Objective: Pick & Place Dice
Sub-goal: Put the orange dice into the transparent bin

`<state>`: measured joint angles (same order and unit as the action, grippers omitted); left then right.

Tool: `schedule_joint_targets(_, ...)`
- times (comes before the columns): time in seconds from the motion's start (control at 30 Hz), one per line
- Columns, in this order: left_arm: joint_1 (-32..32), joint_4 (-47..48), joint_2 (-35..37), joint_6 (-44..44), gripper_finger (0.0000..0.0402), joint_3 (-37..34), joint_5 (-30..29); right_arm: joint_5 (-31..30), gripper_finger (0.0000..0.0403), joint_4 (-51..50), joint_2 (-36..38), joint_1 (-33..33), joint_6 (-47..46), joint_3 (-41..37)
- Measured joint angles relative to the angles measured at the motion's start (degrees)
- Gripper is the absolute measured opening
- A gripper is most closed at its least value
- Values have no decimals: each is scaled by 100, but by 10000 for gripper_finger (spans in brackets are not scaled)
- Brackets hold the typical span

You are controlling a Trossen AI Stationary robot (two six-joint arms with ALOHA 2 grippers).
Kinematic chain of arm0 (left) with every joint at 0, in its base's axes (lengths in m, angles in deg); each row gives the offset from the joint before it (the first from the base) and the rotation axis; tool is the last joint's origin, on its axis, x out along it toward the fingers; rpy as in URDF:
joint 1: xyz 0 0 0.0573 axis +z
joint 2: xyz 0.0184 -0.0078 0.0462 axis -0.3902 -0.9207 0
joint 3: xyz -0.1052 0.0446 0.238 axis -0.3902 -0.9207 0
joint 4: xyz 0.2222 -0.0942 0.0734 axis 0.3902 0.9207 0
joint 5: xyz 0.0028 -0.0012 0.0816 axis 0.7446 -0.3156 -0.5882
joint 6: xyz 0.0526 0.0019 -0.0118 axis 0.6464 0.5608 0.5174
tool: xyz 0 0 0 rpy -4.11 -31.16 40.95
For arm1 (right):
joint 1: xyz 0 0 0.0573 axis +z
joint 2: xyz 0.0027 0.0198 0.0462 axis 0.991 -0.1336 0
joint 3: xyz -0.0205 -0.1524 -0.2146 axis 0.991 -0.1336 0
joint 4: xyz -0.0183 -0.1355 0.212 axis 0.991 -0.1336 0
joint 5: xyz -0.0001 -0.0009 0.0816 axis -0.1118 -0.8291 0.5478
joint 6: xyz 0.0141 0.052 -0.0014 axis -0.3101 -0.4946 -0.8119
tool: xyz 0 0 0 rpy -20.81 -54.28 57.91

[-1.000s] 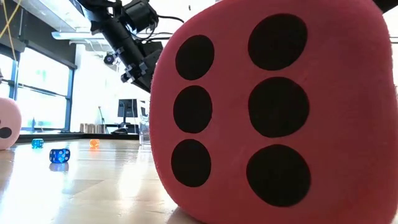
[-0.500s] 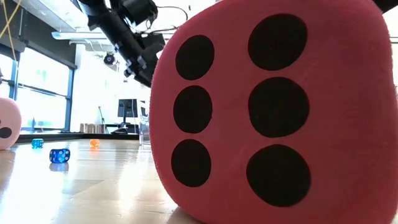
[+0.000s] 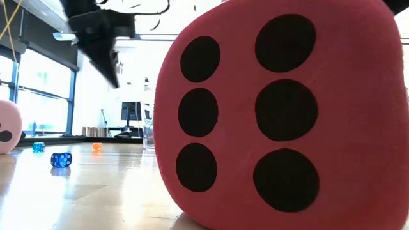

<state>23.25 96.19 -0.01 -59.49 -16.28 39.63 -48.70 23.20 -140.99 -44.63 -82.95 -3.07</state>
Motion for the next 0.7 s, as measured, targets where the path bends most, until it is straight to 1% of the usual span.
schedule_joint_targets(0.07,-62,343,-59,-29,159,-1,-43,-43,394,0,0,-1,10,0)
schedule_joint_targets(0.2,-54,666,-270,-173,158,-6,-49,-68,394,16,0,-80,14,0)
schedule_joint_targets(0.33,133,651,-573,-938,158,-6,-48,46,394,59,0,-173,16,0)
schedule_joint_targets(0.4,291,667,-735,-1137,158,-6,-28,166,394,60,0,-219,17,0)
schedule_joint_targets(0.6,844,671,-1256,-1158,158,-6,753,175,394,62,0,-225,18,0)
schedule_joint_targets(0.7,1058,671,-1502,-1050,158,-6,748,175,394,62,0,-225,18,0)
